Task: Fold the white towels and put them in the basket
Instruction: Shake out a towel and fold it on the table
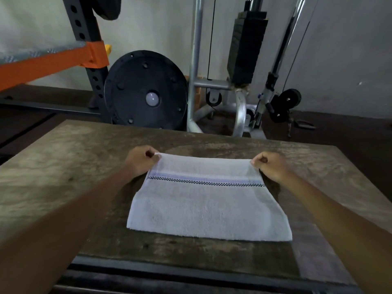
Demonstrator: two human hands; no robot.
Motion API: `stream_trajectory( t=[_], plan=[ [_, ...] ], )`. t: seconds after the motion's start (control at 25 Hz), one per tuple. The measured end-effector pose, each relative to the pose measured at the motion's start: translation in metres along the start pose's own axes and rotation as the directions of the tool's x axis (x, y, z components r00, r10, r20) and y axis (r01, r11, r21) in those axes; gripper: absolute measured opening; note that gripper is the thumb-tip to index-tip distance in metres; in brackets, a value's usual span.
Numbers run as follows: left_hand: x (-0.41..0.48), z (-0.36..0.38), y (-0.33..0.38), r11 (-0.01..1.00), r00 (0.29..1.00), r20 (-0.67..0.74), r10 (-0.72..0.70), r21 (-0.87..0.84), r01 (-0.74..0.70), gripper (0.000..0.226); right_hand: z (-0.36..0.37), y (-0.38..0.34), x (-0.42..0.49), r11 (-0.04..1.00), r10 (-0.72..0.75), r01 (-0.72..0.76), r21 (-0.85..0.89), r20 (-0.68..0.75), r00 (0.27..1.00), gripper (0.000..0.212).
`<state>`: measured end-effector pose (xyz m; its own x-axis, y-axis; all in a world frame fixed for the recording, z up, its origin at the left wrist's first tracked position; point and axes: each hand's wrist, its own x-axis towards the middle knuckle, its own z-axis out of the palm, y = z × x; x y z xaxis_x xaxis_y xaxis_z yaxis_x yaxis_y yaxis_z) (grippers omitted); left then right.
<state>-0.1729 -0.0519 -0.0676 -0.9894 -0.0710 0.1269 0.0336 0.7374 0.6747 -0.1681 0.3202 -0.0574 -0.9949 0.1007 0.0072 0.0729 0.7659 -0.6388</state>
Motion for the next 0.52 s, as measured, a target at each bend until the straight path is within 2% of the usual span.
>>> stream_trajectory(
  t=[0.16, 0.32, 0.4, 0.52],
  plan=[
    [0.016, -0.016, 0.005, 0.961, 0.965, 0.248, 0.091, 0.232, -0.15, 0.03, -0.007, -0.006, 0.0, 0.983, -0.088, 0.107, -0.147, 0.131, 0.987, 0.022],
    [0.023, -0.022, 0.016, 0.889, 0.924, 0.363, 0.117, 0.377, -0.261, 0.015, -0.016, -0.016, 0.0, 0.965, -0.048, 0.1, -0.242, 0.214, 0.976, 0.008],
    [0.023, -0.024, 0.018, 0.915, 0.919, 0.375, 0.122, 0.316, -0.25, 0.012, -0.019, -0.019, 0.002, 0.97, 0.007, 0.057, -0.237, 0.263, 0.965, 0.007],
    [0.015, -0.031, 0.021, 0.985, 0.95, 0.292, 0.114, 0.094, -0.147, 0.012, -0.028, -0.023, 0.001, 0.985, 0.054, -0.004, -0.171, 0.292, 0.955, 0.003]
  ],
)
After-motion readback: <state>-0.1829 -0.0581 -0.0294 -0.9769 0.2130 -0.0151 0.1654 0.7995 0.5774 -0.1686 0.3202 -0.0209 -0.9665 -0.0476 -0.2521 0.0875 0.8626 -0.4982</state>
